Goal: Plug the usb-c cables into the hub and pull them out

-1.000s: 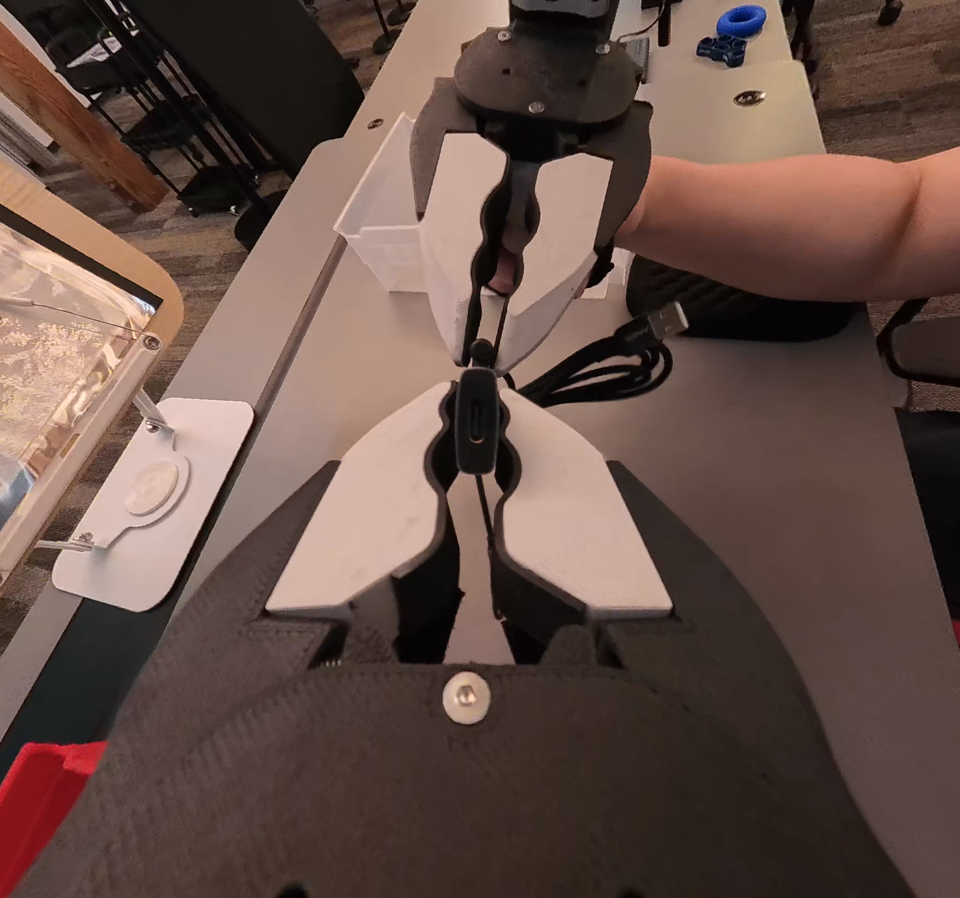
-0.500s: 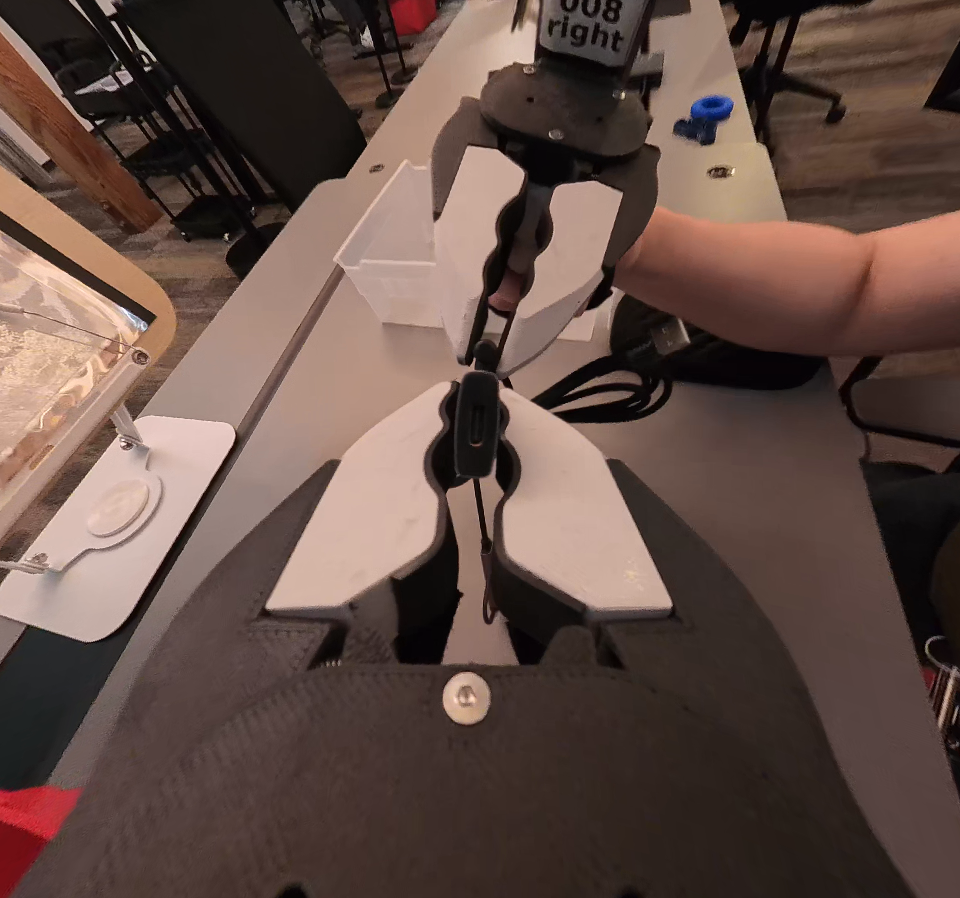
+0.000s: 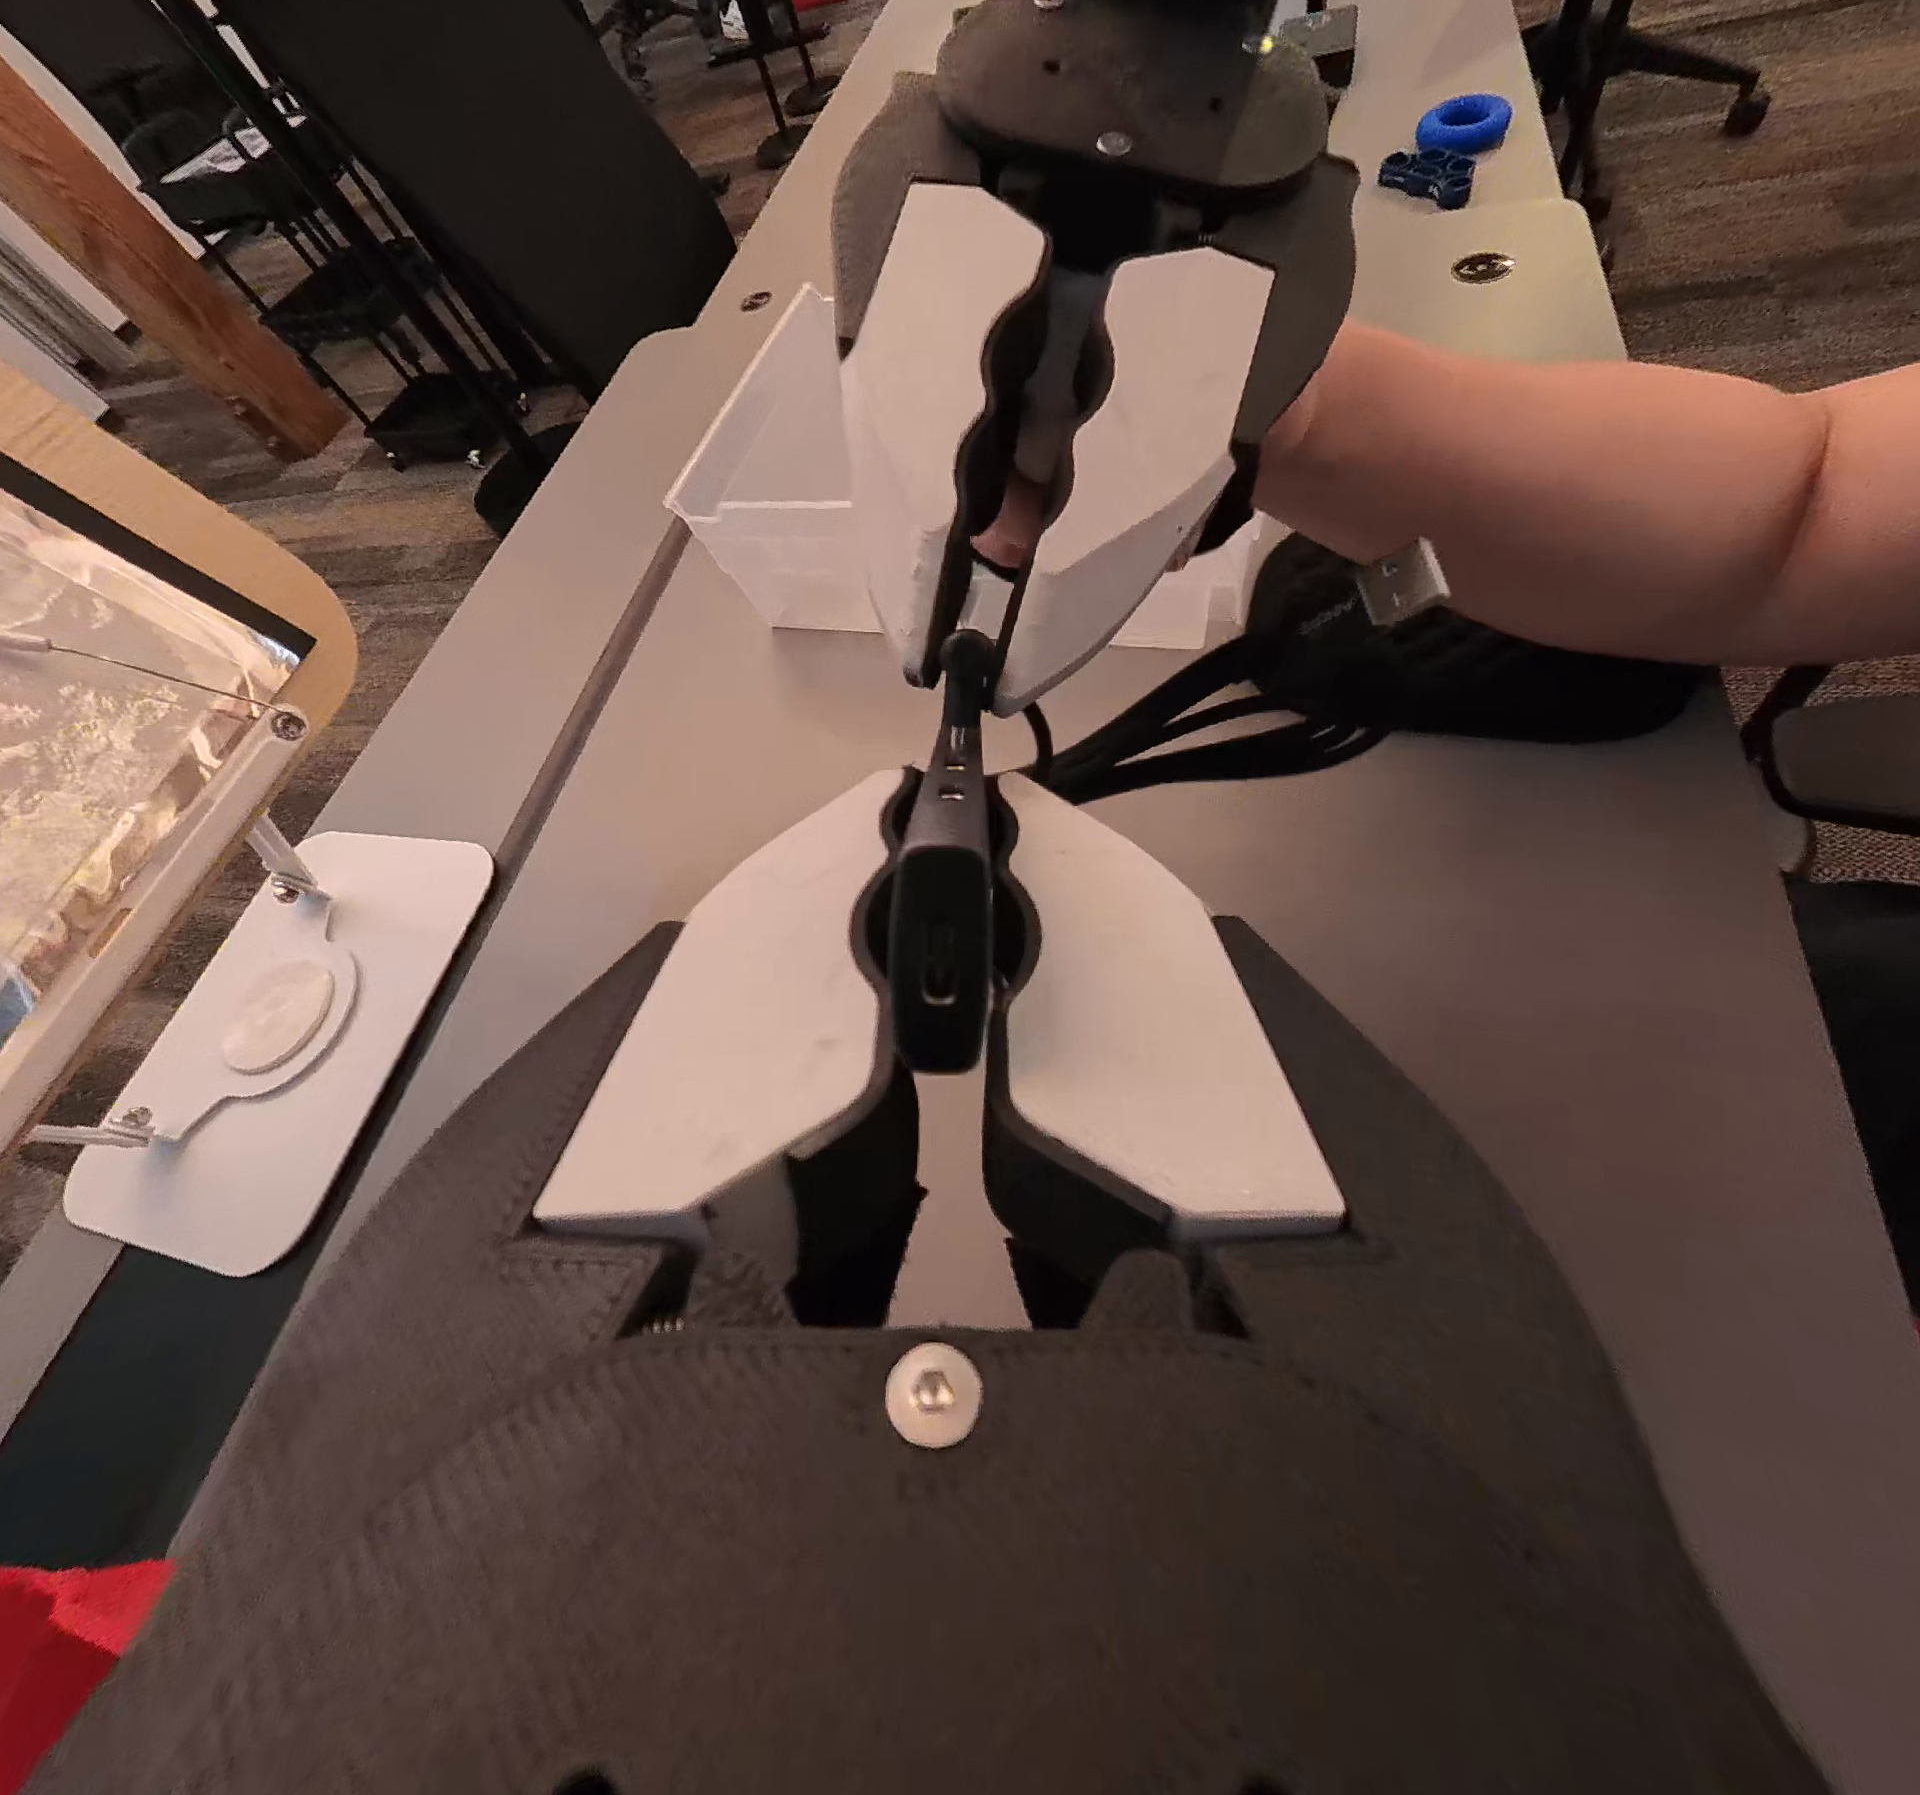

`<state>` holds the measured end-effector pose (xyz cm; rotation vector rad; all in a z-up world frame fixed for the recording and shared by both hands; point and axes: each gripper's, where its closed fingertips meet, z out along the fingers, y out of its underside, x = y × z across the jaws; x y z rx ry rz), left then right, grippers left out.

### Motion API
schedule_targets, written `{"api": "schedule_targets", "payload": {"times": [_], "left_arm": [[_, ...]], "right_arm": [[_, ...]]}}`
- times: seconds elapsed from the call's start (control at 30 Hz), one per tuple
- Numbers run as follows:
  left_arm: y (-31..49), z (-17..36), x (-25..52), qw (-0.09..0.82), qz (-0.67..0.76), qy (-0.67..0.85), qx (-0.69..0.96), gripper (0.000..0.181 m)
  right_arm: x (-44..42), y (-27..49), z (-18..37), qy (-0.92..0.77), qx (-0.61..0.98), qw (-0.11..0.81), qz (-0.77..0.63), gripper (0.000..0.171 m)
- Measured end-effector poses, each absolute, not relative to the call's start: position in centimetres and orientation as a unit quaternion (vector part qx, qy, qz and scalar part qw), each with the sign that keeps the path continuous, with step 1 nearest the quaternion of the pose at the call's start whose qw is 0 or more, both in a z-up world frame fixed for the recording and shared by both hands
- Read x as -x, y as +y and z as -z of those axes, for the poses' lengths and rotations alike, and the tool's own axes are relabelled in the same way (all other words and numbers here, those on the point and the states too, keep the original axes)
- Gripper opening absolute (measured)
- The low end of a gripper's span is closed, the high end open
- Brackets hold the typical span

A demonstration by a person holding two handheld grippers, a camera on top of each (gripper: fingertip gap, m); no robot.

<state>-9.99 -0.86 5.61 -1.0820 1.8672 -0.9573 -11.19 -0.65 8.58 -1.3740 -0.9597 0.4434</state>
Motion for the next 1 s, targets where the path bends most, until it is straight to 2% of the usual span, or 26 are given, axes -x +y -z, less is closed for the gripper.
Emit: {"api": "schedule_targets", "payload": {"times": [0.03, 0.6, 0.7, 0.87, 0.9, 0.93, 1.0], "left_arm": [[-0.9, -5.6, 9.9, 0.383, 0.375, 0.730, 0.424, 0.009], [0.3, -2.7, 9.0, 0.350, 0.330, 0.748, 0.457, 0.009], [0.3, -2.7, 8.6, 0.363, 0.335, 0.743, 0.451, 0.009], [-0.6, -4.0, 8.9, 0.365, 0.371, 0.737, 0.431, 0.008], [-0.9, -4.4, 8.9, 0.363, 0.386, 0.734, 0.425, 0.008], [-1.1, -4.7, 9.0, 0.363, 0.398, 0.729, 0.422, 0.008], [-0.6, -4.8, 9.1, 0.365, 0.394, 0.722, 0.437, 0.009]], "right_arm": [[11.1, -0.6, -8.6, -0.419, 0.604, 0.648, -0.197, 0.009], [10.0, 0.6, -5.6, -0.432, 0.652, 0.597, -0.177, 0.011], [9.2, 0.5, -5.7, -0.419, 0.646, 0.607, -0.197, 0.038], [9.6, 0.4, -4.0, -0.429, 0.654, 0.579, -0.230, 0.046], [9.9, 0.7, -3.3, -0.432, 0.662, 0.567, -0.231, 0.042], [10.2, 0.7, -2.7, -0.444, 0.666, 0.552, -0.231, 0.014], [10.4, 1.0, -2.4, -0.439, 0.678, 0.540, -0.238, 0.011]]}}
